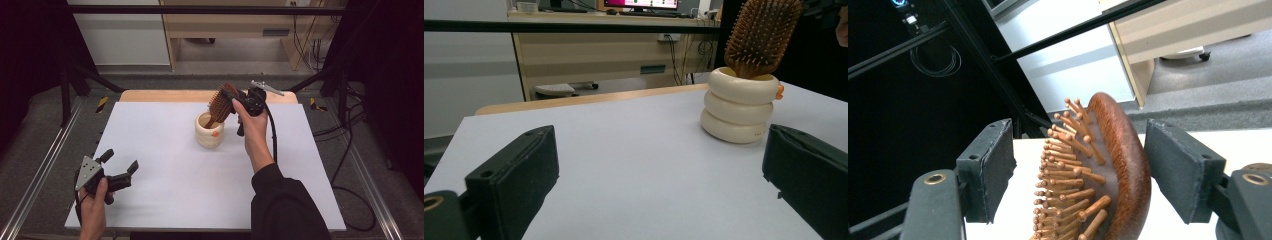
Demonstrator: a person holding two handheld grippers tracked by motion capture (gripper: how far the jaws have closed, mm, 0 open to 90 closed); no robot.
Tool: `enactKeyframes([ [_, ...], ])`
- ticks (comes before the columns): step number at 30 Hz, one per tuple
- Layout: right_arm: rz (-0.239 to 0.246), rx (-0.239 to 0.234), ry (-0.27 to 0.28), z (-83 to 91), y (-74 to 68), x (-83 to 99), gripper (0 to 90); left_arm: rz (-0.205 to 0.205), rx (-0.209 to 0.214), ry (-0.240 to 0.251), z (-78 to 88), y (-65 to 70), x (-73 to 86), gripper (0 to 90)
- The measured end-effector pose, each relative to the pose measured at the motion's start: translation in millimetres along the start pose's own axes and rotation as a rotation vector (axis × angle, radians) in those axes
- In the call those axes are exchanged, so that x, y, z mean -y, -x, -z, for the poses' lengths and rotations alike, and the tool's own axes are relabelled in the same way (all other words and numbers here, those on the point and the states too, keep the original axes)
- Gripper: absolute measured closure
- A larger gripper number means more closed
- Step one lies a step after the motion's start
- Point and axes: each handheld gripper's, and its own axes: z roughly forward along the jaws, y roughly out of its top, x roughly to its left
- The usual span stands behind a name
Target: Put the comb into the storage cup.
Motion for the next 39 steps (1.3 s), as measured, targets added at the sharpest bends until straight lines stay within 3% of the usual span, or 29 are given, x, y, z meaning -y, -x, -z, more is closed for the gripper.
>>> enactKeyframes([
  [22,0.061,0.077,0.085,19.7,1.6,-14.2,24.3,-0.001,-0.001,0.000,0.0,0.1,0.0,1.8],
  [33,0.100,0.107,0.086,25.7,1.4,-19.9,15.5,0.000,0.001,0.000,-0.1,0.3,-0.1,1.8],
  [39,0.162,0.127,0.068,26.9,-0.4,-22.8,13.7,0.000,0.000,0.001,0.1,0.2,-0.2,1.8],
])
